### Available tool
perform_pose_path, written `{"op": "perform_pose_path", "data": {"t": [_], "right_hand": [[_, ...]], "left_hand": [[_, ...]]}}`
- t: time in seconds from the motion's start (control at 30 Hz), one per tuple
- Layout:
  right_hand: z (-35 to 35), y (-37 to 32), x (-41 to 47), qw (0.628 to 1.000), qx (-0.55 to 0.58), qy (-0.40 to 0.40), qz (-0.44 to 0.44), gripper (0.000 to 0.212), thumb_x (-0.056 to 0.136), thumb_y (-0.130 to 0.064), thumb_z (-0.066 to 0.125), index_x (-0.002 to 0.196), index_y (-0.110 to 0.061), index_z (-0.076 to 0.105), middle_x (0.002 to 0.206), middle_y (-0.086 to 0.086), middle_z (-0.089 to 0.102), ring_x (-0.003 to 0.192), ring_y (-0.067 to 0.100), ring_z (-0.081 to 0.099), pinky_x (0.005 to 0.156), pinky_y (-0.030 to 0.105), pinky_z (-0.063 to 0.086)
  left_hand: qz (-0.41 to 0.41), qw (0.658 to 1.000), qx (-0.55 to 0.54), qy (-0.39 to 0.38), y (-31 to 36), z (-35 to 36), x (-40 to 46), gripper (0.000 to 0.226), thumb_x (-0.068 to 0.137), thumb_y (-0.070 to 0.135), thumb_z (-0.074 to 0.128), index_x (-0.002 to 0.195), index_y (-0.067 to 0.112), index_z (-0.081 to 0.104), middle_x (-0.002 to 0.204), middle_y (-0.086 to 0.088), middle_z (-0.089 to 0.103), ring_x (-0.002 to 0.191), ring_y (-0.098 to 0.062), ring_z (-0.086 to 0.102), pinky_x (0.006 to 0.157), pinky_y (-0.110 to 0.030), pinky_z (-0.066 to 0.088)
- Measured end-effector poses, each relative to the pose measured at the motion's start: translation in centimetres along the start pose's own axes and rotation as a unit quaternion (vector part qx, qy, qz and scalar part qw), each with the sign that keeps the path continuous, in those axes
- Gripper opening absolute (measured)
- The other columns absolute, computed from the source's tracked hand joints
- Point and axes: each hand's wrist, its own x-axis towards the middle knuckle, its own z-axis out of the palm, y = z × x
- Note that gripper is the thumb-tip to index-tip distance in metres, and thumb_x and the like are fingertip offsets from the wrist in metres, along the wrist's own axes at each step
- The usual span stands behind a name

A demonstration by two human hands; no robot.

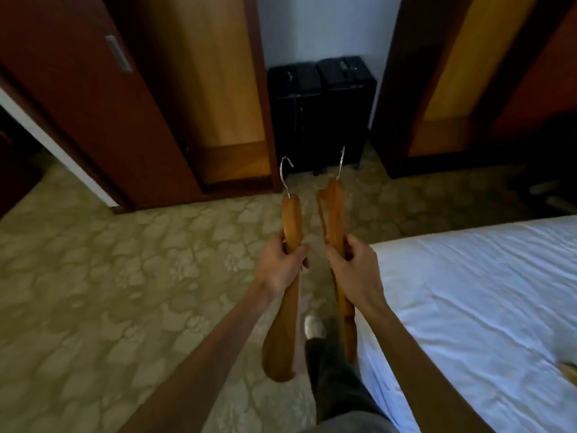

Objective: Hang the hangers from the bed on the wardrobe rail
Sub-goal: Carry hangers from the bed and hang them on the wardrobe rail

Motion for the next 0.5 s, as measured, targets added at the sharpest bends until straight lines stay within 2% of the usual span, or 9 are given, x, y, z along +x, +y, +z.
{"op": "perform_pose_path", "data": {"t": [0.07,0.1,0.17,0.27,0.37,0.5], "right_hand": [[1.5,-1.1,4.4,1.0,0.0,-0.022,-0.01,0.019,0.094,-0.033,0.066,0.09,-0.015,0.065,0.082,0.014,0.067,0.072,0.027,0.065,0.065,0.035,0.058],[2.1,-1.8,6.7,0.999,0.0,-0.033,-0.018,0.019,0.094,-0.033,0.066,0.091,-0.014,0.065,0.082,0.015,0.066,0.068,0.025,0.064,0.065,0.035,0.058],[3.3,-3.2,11.2,0.998,-0.013,-0.061,-0.031,0.018,0.094,-0.035,0.065,0.092,-0.017,0.065,0.08,0.014,0.066,0.061,0.017,0.058,0.058,0.027,0.053],[4.9,-5.7,17.3,0.994,-0.018,-0.103,-0.043,0.013,0.095,-0.037,0.064,0.093,-0.025,0.065,0.063,0.004,0.056,0.048,0.004,0.047,0.042,0.014,0.039],[7.4,-8.1,23.1,0.987,-0.015,-0.15,-0.061,0.007,0.095,-0.029,0.064,0.095,-0.023,0.064,0.056,-0.007,0.045,0.041,0.003,0.038,0.04,0.014,0.034],[12.1,-11.5,29.7,0.979,-0.03,-0.183,-0.088,0.013,0.094,-0.029,0.064,0.094,-0.015,0.065,0.059,-0.002,0.049,0.044,0.006,0.041,0.04,0.015,0.034]], "left_hand": [[-0.002,1.0,0.0,0.017,0.5,-1.3,4.5,0.01,0.092,0.019,0.067,0.099,0.014,0.065,0.065,0.0,0.072,0.056,-0.009,0.067,0.055,-0.022,0.051],[-0.003,1.0,-0.001,0.023,0.9,-1.8,6.8,0.011,0.092,0.02,0.067,0.101,0.014,0.064,0.065,0.0,0.072,0.057,-0.01,0.068,0.056,-0.025,0.052],[-0.014,0.999,0.0,0.047,1.9,-2.8,11.0,0.013,0.091,0.019,0.067,0.1,0.01,0.065,0.066,-0.001,0.072,0.058,-0.014,0.068,0.057,-0.03,0.054],[-0.035,0.995,-0.001,0.095,3.3,-5.0,16.5,0.009,0.09,0.018,0.067,0.093,0.01,0.066,0.067,-0.003,0.073,0.063,-0.021,0.071,0.06,-0.037,0.058],[-0.057,0.99,-0.024,0.128,4.2,-7.6,21.7,0.01,0.088,0.02,0.067,0.095,0.013,0.068,0.071,-0.005,0.075,0.072,-0.031,0.073,0.067,-0.046,0.06],[-0.059,0.983,-0.025,0.175,5.0,-11.3,27.6,0.01,0.088,0.021,0.069,0.094,0.013,0.067,0.068,-0.002,0.075,0.06,-0.017,0.07,0.062,-0.038,0.058]]}}
